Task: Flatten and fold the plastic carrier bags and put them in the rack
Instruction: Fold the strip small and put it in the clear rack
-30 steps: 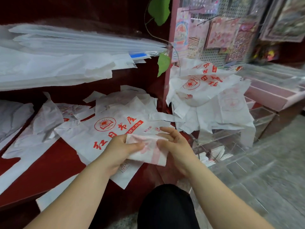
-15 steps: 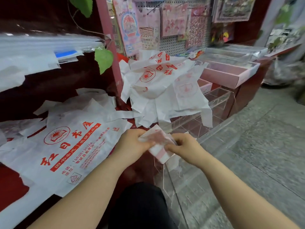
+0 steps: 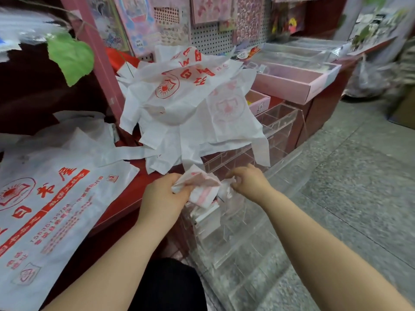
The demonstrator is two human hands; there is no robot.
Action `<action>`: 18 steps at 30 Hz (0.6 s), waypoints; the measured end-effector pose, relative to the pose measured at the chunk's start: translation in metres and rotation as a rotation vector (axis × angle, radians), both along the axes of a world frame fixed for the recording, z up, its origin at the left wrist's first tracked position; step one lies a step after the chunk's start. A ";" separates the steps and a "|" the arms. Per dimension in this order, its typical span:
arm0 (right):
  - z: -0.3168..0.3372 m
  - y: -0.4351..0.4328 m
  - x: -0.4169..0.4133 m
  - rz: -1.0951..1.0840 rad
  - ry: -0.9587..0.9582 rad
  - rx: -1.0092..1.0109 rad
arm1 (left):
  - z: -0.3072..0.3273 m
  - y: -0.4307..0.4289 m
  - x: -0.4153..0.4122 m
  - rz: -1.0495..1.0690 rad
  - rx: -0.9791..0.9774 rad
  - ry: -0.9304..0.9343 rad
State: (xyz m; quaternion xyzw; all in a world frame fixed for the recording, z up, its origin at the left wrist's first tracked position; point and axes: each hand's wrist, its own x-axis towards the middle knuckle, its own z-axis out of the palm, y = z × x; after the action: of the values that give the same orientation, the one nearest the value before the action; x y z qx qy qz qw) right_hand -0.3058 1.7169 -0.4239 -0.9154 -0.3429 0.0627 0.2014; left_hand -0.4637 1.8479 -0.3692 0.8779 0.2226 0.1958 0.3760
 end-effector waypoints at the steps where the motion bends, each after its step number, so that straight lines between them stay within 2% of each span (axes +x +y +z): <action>1: -0.002 0.001 0.001 0.008 -0.005 -0.019 | -0.002 0.002 0.000 -0.004 -0.011 -0.004; 5: -0.004 0.003 0.002 0.019 -0.042 -0.031 | -0.006 0.006 0.002 -0.013 -0.043 -0.026; 11: -0.005 0.004 0.003 0.081 -0.088 -0.223 | -0.009 0.007 0.004 -0.001 -0.044 -0.048; 18: -0.008 -0.013 0.000 0.148 -0.118 -0.215 | -0.012 -0.014 0.016 -0.042 -0.071 -0.069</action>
State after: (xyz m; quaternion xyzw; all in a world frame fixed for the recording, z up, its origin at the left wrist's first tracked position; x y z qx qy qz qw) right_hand -0.3059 1.7036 -0.4321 -0.9060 -0.4119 0.0599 0.0768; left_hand -0.4477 1.8334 -0.3813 0.8612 0.1979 0.2104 0.4182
